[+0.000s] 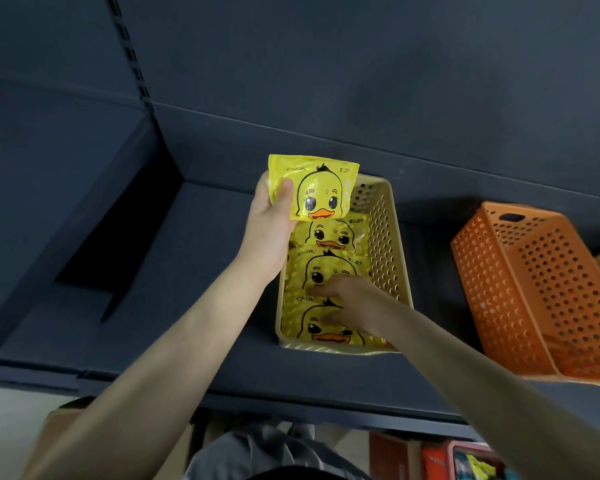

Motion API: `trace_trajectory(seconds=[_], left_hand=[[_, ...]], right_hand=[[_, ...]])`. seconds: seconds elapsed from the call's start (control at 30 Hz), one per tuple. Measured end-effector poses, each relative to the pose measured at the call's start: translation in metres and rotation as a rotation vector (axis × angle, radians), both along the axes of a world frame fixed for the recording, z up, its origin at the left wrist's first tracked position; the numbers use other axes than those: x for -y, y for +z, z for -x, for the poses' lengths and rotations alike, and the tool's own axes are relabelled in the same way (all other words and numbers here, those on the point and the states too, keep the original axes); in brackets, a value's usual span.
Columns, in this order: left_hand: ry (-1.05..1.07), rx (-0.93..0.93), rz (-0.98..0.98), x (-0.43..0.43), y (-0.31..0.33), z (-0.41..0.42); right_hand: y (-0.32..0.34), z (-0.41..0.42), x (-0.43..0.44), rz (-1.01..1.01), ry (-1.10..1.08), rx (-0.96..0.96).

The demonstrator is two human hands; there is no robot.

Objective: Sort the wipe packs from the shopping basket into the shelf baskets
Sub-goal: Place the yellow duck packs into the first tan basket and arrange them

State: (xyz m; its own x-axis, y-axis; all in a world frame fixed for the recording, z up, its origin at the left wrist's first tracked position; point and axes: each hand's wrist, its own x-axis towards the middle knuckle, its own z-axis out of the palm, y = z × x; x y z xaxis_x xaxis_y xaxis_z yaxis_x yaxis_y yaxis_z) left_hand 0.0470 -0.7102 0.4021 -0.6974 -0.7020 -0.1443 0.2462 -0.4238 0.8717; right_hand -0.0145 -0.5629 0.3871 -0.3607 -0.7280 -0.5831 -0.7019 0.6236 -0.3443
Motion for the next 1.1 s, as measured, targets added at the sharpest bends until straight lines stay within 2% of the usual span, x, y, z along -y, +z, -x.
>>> trace_trajectory(seconds=[0.1, 0.17, 0.23, 0.33, 0.4, 0.43, 0.5, 0.6, 0.67, 0.77, 0.83, 0.9, 0.97, 1.03, 1.1], left_hand=[[0.007, -0.030, -0.063, 0.003, 0.001, 0.000], [0.000, -0.031, -0.064, 0.003, 0.003, -0.001], [-0.012, -0.025, -0.069, 0.001, 0.004, 0.000], [-0.005, -0.023, -0.104, 0.000, 0.004, 0.000], [0.001, -0.034, -0.140, 0.002, 0.005, -0.001], [0.006, -0.051, -0.180, 0.005, 0.006, -0.002], [0.015, -0.079, -0.266, 0.008, 0.007, -0.004], [-0.011, -0.070, -0.295, 0.008, 0.009, -0.008], [-0.054, -0.056, -0.273, 0.006, 0.012, -0.010], [-0.156, 0.006, -0.166, 0.004, 0.015, -0.011], [-0.176, 0.097, 0.043, 0.002, 0.012, -0.010], [-0.090, 0.218, 0.381, 0.004, 0.006, -0.008], [-0.028, 0.340, 0.615, 0.013, -0.003, -0.004], [-0.118, 0.445, 0.645, 0.019, -0.013, 0.002], [-0.261, 0.502, 0.603, 0.017, -0.025, 0.006]], right_hand=[[0.006, 0.001, -0.012, 0.132, 0.009, -0.100], [0.010, 0.005, -0.018, 0.192, -0.086, -0.107], [0.011, 0.009, -0.021, 0.129, -0.174, -0.029], [0.011, 0.007, -0.016, -0.002, -0.114, 0.017], [0.014, 0.008, -0.014, 0.029, -0.111, 0.044], [0.017, 0.011, -0.014, 0.104, -0.160, 0.073], [0.028, 0.019, -0.013, 0.351, -0.394, 0.187], [0.045, 0.039, -0.007, 0.715, -0.810, 0.581], [0.051, 0.049, -0.002, 0.798, -0.909, 0.778], [0.051, 0.052, 0.008, 0.791, -0.964, 0.801], [0.051, 0.055, 0.015, 0.841, -1.029, 0.796], [0.048, 0.063, 0.018, 0.935, -1.045, 0.649], [0.045, 0.073, 0.019, 0.953, -0.999, 0.274], [0.042, 0.082, 0.020, 0.868, -0.924, -0.052], [0.037, 0.086, 0.027, 0.766, -0.854, -0.193]])
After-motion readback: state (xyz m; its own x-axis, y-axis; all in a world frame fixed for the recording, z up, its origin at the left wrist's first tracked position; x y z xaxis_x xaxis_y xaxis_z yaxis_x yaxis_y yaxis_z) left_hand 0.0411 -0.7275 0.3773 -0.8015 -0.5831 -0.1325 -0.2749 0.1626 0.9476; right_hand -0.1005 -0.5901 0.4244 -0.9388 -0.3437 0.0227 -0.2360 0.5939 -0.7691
